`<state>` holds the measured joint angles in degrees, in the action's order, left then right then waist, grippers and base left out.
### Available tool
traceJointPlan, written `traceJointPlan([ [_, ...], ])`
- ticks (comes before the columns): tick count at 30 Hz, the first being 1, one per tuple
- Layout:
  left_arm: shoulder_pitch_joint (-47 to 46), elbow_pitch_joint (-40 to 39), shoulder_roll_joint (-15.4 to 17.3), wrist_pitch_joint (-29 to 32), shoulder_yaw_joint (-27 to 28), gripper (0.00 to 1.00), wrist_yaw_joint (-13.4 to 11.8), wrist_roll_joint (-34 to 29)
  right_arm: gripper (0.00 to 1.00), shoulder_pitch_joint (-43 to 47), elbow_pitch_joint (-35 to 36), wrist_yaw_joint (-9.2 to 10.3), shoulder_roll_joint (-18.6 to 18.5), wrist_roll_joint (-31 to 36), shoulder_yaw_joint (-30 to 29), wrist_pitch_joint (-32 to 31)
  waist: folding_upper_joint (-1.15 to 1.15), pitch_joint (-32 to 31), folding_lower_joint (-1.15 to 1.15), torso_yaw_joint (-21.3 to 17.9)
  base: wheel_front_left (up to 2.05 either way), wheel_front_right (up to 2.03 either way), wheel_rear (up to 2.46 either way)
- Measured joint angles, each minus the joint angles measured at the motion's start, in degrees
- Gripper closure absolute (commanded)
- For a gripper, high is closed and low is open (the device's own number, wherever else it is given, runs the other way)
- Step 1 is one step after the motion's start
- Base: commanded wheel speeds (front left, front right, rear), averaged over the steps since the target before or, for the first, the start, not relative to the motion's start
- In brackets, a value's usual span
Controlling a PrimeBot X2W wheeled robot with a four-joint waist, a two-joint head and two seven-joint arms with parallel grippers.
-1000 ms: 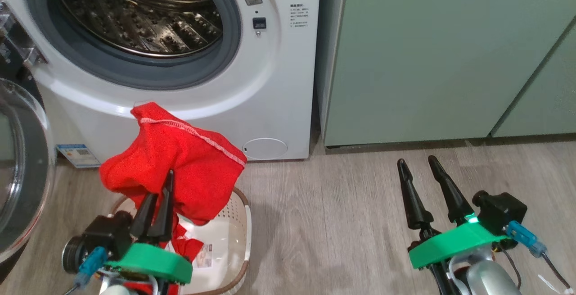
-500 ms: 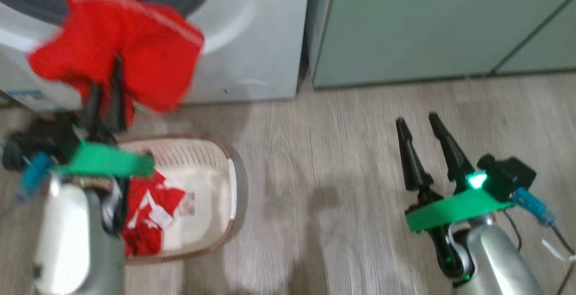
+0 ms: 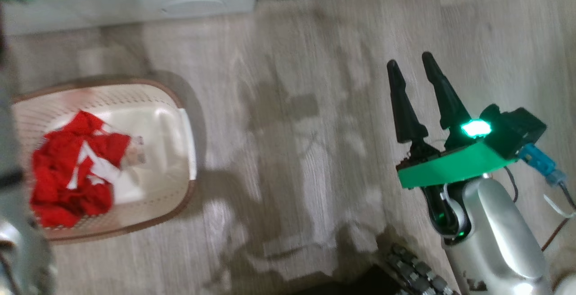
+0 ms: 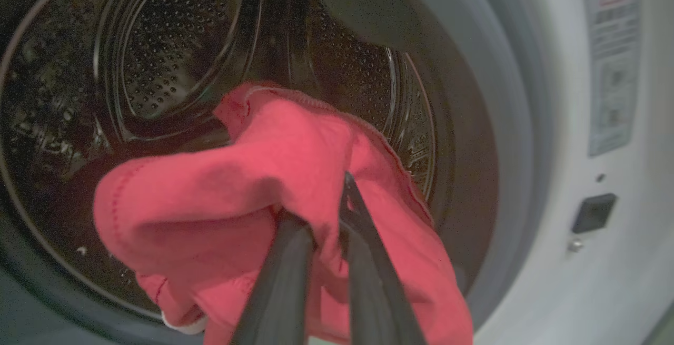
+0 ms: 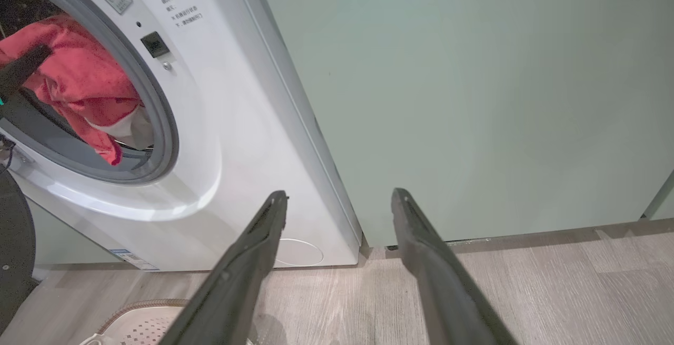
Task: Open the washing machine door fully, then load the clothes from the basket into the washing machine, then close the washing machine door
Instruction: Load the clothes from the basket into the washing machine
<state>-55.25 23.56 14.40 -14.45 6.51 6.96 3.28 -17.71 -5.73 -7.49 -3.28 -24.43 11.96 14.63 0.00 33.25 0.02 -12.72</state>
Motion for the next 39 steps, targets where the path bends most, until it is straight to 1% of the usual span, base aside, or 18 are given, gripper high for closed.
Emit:
traceJointPlan([
  [5,-13.6,10.6,6.5,0.0,-3.3,1.00,0.5,-0.8,0.00,-1.9,0.6,0.00,0.0,-1.9,1.0,0.0,0.00,4.4,0.00,-2.8,0.00,0.00,0.00],
  [6,-13.6,10.6,6.5,0.0,-3.3,1.00,0.5,-0.8,0.00,-1.9,0.6,0.00,0.0,-1.9,1.0,0.0,0.00,4.4,0.00,-2.8,0.00,0.00,0.00],
  [7,-18.2,14.0,8.7,0.1,-4.8,1.00,0.5,-1.4,0.00,-2.2,0.7,0.00,0.0,-2.6,1.6,0.0,0.00,5.8,-0.01,-4.0,0.00,0.00,0.00],
  [8,-20.2,15.6,9.6,0.3,-5.2,1.00,0.5,-1.3,0.00,-2.3,0.7,0.00,0.0,-3.0,1.9,0.0,0.00,6.5,-0.01,-4.5,0.00,0.00,0.00],
  [9,-20.2,15.6,9.6,0.3,-5.2,1.00,0.5,-1.3,0.00,-2.3,0.7,0.00,0.0,-3.0,1.9,0.0,0.00,6.5,-0.01,-4.5,0.00,0.00,0.00],
  [12,-25.8,20.4,12.3,1.4,-8.8,1.00,0.5,-1.8,0.00,-3.1,0.9,0.00,0.0,-4.2,2.9,0.0,0.00,8.3,-0.01,-6.1,0.00,0.00,0.00],
  [16,-32.4,26.0,14.9,2.2,-12.4,1.00,0.5,-2.5,0.00,-4.3,0.9,0.00,0.0,-5.1,4.3,0.0,0.00,10.1,-0.01,-8.1,0.00,0.00,0.00],
  [20,-37.3,31.3,16.7,2.9,-15.6,1.00,0.5,-4.8,0.00,-5.1,0.9,0.00,0.1,-6.0,4.9,0.0,0.00,11.2,-0.01,-10.0,0.00,0.00,0.00],
  [25,-39.8,36.9,17.9,2.9,-16.7,1.00,0.4,-6.1,0.00,-5.3,0.9,0.00,0.1,-7.2,5.3,0.0,0.00,12.0,-0.02,-11.8,0.00,0.00,0.00],
  [30,-41.8,40.2,18.4,2.2,-17.6,1.00,-0.2,-6.7,0.00,-5.2,1.1,0.00,0.1,-7.5,5.3,0.0,0.00,12.6,-0.02,-12.8,0.00,0.00,0.00],
  [32,-42.4,41.1,18.4,1.6,-17.6,0.00,-0.7,-6.7,0.00,-5.2,1.2,0.00,0.1,-8.0,5.3,0.0,0.00,12.8,-0.02,-13.0,0.00,0.00,0.00],
  [36,-42.6,42.6,18.3,0.7,-17.7,0.00,-1.1,-6.3,0.00,-5.2,1.2,0.00,0.1,-7.9,5.2,0.0,0.00,12.8,-0.02,-12.9,0.00,0.00,0.00],
  [39,-42.6,43.3,17.9,0.2,-17.5,0.00,-1.7,-4.8,0.00,-5.3,1.2,0.00,0.1,-7.9,4.8,0.0,0.00,12.4,-0.02,-12.4,0.00,0.00,0.00],
])
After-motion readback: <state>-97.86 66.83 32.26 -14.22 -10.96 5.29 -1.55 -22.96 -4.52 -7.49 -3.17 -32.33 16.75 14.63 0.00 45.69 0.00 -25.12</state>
